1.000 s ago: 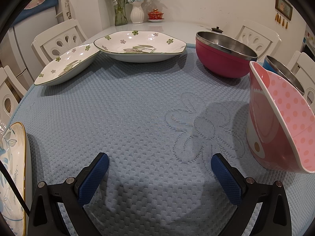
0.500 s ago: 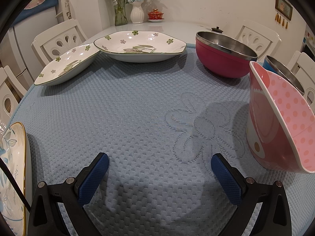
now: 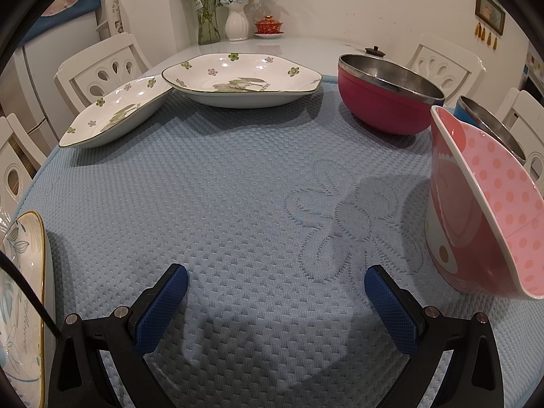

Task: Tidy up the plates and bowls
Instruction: 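Grasp the rim of the white tree-print octagonal plate with the right gripper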

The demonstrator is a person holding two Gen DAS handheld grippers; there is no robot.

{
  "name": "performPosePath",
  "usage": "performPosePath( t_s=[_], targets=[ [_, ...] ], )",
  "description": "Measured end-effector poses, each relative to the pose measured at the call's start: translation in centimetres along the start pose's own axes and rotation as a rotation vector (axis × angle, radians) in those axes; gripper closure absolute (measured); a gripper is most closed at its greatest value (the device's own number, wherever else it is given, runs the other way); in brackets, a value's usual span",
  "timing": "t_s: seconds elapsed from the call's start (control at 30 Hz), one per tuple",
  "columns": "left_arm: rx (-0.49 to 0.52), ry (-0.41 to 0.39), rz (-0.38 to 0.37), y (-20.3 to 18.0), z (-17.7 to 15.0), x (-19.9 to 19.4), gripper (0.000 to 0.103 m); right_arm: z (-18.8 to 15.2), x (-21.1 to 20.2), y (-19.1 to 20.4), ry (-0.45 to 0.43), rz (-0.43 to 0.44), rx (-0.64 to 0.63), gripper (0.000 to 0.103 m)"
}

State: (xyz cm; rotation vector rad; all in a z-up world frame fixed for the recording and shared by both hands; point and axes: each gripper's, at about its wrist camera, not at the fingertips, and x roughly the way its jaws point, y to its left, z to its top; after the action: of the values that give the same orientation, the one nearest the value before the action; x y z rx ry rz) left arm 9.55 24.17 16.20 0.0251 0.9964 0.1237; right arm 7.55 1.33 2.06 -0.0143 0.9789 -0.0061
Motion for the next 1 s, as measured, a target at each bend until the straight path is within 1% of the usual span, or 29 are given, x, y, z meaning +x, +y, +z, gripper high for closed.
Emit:
performPosePath(
  t_s=[0.1,0.17,0.33,0.37,0.43,0.47,0.5,0.57,0.6,0.63,0.67,0.73,0.77,0.83,0.9,0.93,1.0],
  targets=[
    [-0.033,0.022,-0.020,1.7,1.2,2.3,0.030,0.0,0.0,0.0,0.000,0.000,0.000,0.000],
    [-0.032,0.034,-0.046,1.8,1.8,3.4,0.030,0.0,0.0,0.0,0.000,0.000,0.000,0.000],
    [0.023,0.072,-0.159,0.4,4.0,6.6,0.030,0.0,0.0,0.1,0.003,-0.005,0.011,0.000],
    [0.046,0.076,-0.179,-0.2,4.7,7.1,0.030,0.1,0.0,-0.1,0.023,-0.001,0.024,0.000],
    [0.120,0.071,-0.236,-1.9,6.5,8.1,0.030,1.1,0.2,-0.1,0.139,0.000,0.055,0.000],
    [0.142,0.068,-0.250,-2.5,7.0,8.4,0.030,1.6,0.5,-0.1,0.191,-0.004,0.066,0.000],
    [0.183,0.064,-0.287,-3.5,8.2,9.0,0.030,2.1,0.9,0.0,0.260,-0.013,0.088,0.000],
    [0.223,0.068,-0.335,-4.8,9.8,10.0,0.030,3.6,1.8,0.1,0.411,-0.014,0.136,0.000],
    [0.255,0.074,-0.369,-5.8,10.9,10.8,0.030,4.4,2.1,0.2,0.450,0.012,0.168,0.006],
    [0.274,0.081,-0.387,-6.4,11.5,11.3,0.030,5.3,1.8,0.1,0.444,0.054,0.214,0.018],
    [0.305,0.092,-0.413,-7.4,12.5,12.2,0.030,6.4,1.4,0.1,0.424,0.115,0.274,0.020],
    [0.338,0.117,-0.452,-8.8,13.9,13.9,0.030,8.4,1.0,-0.1,0.404,0.184,0.373,0.020],
    [0.341,0.130,-0.470,-9.1,14.4,14.5,0.030,9.4,0.8,-0.5,0.379,0.207,0.436,0.020],
    [0.320,0.179,-0.526,-9.9,15.6,16.3,0.030,11.4,0.7,-1.8,0.292,0.250,0.598,0.020],
    [0.285,0.228,-0.580,-10.6,16.7,18.1,0.032,12.3,1.0,-2.9,0.225,0.275,0.714,0.019],
    [0.281,0.238,-0.592,-11.0,17.0,18.7,0.032,12.9,1.4,-3.3,0.202,0.280,0.762,0.019],
    [0.283,0.249,-0.602,-11.9,17.5,19.8,0.034,14.0,2.9,-3.4,0.203,0.270,0.779,0.020]
  ],
)
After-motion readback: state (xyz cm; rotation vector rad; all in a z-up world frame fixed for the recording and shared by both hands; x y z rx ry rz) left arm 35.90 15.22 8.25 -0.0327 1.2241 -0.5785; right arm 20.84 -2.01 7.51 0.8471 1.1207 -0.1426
